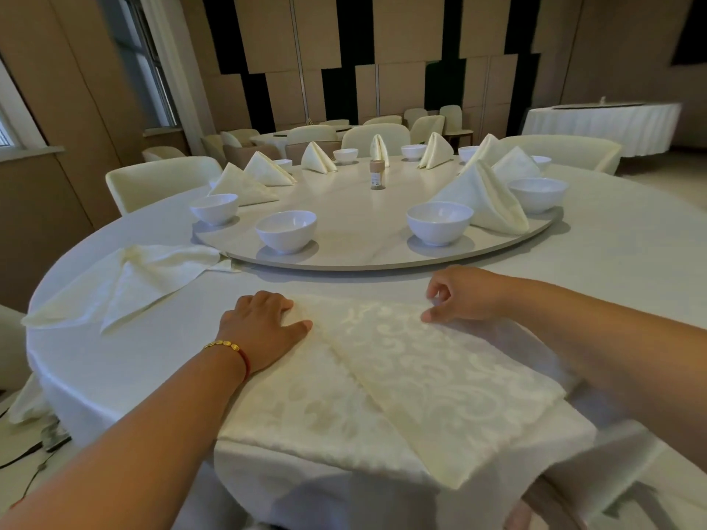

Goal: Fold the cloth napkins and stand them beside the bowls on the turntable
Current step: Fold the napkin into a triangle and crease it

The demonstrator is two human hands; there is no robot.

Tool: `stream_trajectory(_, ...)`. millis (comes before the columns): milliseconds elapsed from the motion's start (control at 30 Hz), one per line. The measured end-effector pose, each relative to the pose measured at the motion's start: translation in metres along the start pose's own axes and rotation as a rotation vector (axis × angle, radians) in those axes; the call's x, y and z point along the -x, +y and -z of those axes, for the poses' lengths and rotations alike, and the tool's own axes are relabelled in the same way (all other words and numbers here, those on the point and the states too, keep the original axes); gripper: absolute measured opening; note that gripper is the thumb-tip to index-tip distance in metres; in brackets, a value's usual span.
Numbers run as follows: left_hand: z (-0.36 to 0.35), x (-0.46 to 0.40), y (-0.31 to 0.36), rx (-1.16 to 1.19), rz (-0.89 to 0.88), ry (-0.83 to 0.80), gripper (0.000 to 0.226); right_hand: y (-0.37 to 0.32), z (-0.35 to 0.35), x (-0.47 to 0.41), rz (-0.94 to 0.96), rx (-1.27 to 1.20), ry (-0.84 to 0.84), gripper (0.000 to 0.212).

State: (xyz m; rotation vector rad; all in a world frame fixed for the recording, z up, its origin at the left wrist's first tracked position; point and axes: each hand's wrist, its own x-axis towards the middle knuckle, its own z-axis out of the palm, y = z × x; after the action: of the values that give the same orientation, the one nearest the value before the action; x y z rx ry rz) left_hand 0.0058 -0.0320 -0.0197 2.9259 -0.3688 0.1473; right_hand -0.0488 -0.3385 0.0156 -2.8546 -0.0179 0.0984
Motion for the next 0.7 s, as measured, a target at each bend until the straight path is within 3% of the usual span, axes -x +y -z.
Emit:
stream_trajectory(100,0.0,0.0,0.001,0.014,0.004,-0.002,0.06,0.004,0.004,-0.007,-0.061,-0.006,-0.068,0.046)
stream_trajectory(233,0.001,0.0,0.001,0.027,0.016,0.003,0.059,0.005,0.015,-0.003,-0.091,0.135,-0.208,0.039)
stream_trajectory(367,0.001,0.0,0.001,0.043,0.021,-0.003,0.059,0.017,0.031,0.015,-0.122,0.14,-0.242,0.046)
stream_trajectory(700,0.001,-0.002,0.0,0.038,0.023,-0.006,0.06,0.106,0.073,0.075,-0.328,0.022,-0.316,0.018)
